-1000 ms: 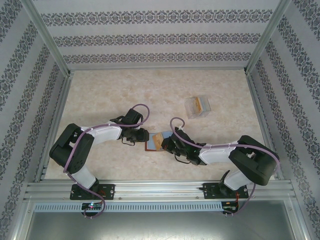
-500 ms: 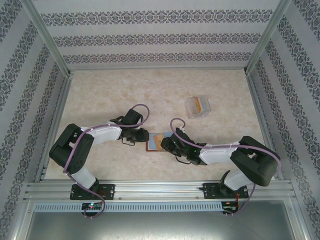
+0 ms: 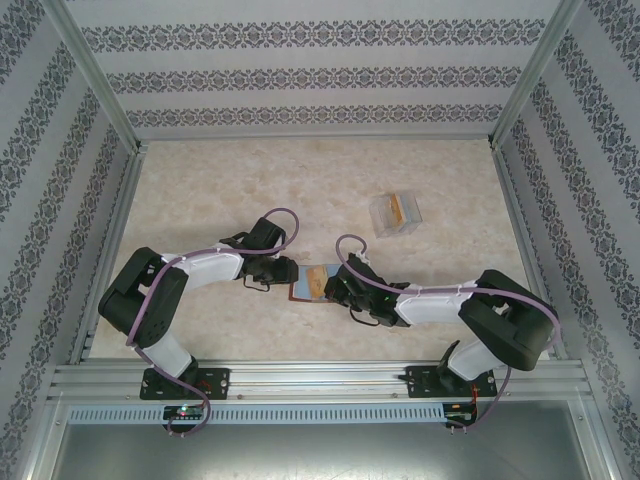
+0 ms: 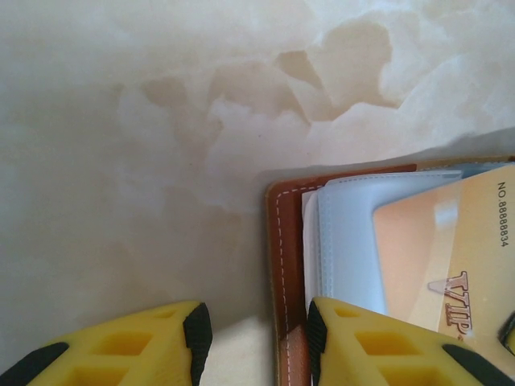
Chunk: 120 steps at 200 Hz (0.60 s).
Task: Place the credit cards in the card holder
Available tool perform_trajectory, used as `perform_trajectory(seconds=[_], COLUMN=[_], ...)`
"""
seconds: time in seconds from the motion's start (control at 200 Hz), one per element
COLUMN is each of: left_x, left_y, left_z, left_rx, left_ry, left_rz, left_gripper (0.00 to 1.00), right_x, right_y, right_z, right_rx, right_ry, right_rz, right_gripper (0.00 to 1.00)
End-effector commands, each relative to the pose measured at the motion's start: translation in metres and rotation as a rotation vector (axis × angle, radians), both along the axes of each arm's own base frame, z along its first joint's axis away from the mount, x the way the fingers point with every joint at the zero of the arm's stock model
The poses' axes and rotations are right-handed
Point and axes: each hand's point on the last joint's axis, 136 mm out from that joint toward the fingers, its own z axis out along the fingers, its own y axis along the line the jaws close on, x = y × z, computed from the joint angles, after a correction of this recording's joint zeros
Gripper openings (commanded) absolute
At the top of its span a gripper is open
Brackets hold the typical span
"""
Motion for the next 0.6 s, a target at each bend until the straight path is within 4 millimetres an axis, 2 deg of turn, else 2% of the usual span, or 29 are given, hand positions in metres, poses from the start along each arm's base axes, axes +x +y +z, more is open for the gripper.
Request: perform_trajectory(seconds=[0.0,0.25,0.595], left_x=[-0.021,-0.023,-0.024], left_y=[-0.009,-0.01,-0.014], left_z=[-0.03,-0.031,-0.028], left_rx=[-0.025,-0.045,-0.082], left_ry=[0.098,0.105,0.102], left_rz=[-0.038,-0.035,-0.028], left_gripper=[0.4,0.34,0.25], right_x=[0.001,0.004,0.0], right_y=[0.005,0.001,0.022], right_z=[-0.002,-0.007,-0.001], right_rx=[0.004,0.005,0.018], right_ry=[0.0,0.003,0.0], right_rz=[-0.017,-0.087,-0.035], right_gripper=[0.03,0.0,0.0])
